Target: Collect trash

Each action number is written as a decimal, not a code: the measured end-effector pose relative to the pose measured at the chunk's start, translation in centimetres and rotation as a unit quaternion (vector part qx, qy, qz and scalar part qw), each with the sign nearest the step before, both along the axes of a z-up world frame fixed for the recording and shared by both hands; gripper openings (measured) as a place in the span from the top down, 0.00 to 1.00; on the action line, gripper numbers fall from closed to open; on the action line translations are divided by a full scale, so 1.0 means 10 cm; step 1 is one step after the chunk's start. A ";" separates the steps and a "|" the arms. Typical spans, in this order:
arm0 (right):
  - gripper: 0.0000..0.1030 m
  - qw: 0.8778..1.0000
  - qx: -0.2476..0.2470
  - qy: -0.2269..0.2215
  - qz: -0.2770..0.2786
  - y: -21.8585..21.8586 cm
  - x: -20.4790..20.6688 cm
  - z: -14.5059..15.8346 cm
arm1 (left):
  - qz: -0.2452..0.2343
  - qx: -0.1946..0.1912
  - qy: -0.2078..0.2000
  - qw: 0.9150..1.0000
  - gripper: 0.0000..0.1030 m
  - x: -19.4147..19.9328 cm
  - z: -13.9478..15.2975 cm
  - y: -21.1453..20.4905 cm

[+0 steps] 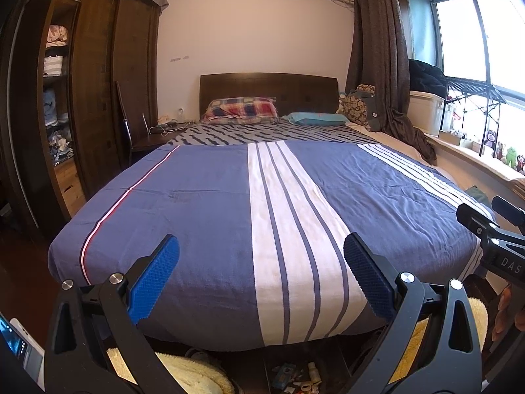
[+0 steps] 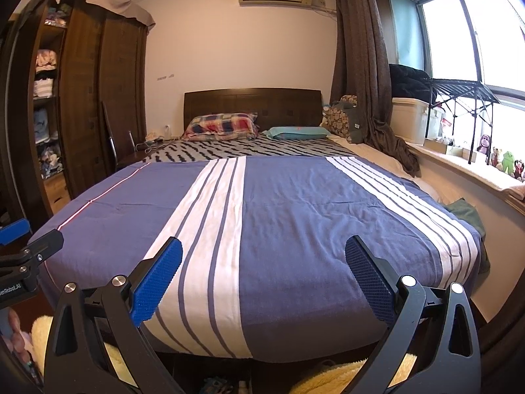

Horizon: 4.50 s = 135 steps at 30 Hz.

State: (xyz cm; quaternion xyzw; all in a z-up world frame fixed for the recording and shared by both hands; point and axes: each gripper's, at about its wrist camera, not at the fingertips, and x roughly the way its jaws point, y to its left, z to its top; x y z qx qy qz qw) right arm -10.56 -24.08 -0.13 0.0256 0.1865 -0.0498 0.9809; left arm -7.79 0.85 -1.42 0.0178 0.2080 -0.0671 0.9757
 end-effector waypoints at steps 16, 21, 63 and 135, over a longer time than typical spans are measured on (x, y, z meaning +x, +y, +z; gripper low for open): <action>0.03 1.000 -0.001 0.003 0.003 0.02 0.01 0.01 | 0.002 -0.002 0.002 1.000 0.08 0.01 0.02 -0.02; 0.03 1.000 -0.001 0.003 0.003 0.03 0.01 0.01 | 0.003 -0.002 0.002 1.000 0.08 0.02 0.02 -0.02; 0.03 1.000 0.004 0.012 0.009 0.03 0.05 -0.02 | 0.011 -0.003 0.004 1.000 0.08 0.00 0.02 -0.04; 0.03 0.978 0.049 0.169 -0.109 -1.82 3.43 -0.83 | 0.173 -0.035 0.179 0.968 0.08 3.74 -0.80 1.44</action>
